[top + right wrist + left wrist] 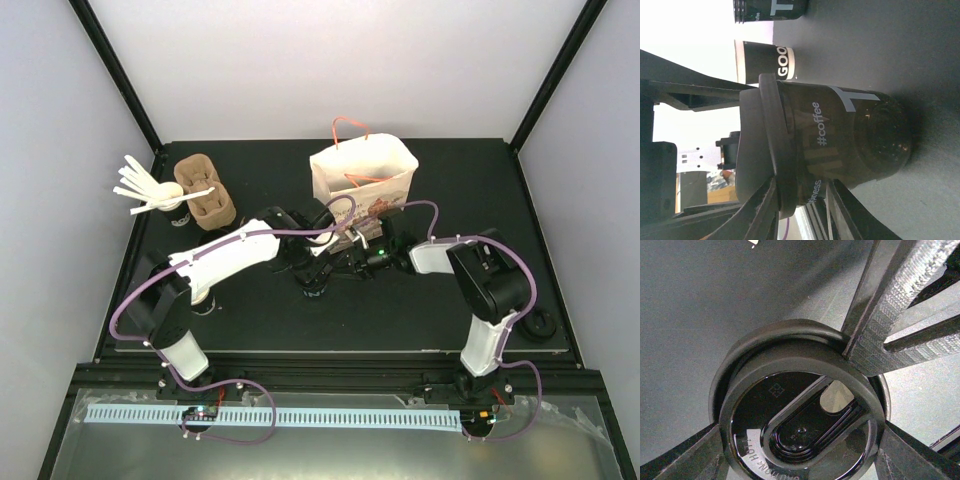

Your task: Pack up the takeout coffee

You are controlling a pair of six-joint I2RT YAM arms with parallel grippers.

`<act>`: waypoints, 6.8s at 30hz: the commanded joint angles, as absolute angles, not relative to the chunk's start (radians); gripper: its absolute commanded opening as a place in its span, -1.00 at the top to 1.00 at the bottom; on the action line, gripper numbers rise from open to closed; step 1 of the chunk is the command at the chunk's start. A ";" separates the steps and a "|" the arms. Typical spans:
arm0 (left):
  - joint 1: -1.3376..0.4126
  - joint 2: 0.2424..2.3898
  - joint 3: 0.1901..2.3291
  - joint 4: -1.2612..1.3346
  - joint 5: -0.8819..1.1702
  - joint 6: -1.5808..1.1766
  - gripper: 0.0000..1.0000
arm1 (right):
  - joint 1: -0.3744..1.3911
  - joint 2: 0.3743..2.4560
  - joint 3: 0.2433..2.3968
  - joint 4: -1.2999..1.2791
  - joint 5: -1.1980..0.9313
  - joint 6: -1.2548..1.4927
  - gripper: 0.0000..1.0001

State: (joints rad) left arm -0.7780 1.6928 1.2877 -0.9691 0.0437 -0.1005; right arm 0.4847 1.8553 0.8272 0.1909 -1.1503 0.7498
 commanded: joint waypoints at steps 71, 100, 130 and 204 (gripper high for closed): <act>-0.850 1.903 1.122 -0.932 0.243 -0.081 -0.21 | 0.475 2.017 0.591 0.204 -0.940 0.885 0.58; -0.851 1.772 1.281 -1.022 0.060 -0.201 -0.39 | 0.467 1.410 0.755 -0.127 -0.635 0.556 0.14; -0.853 1.737 1.539 -1.131 0.129 -0.206 -0.84 | 0.468 1.427 0.713 -0.004 -0.951 0.550 -0.63; -0.323 1.341 1.020 -1.018 0.699 -0.438 -0.72 | 1.204 1.530 1.131 -0.742 -0.102 0.134 -1.00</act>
State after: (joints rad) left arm -0.3965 1.4002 0.9970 -1.0809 0.6834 -0.3798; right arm 1.1206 1.4834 1.0687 -0.6907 -0.3298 0.1871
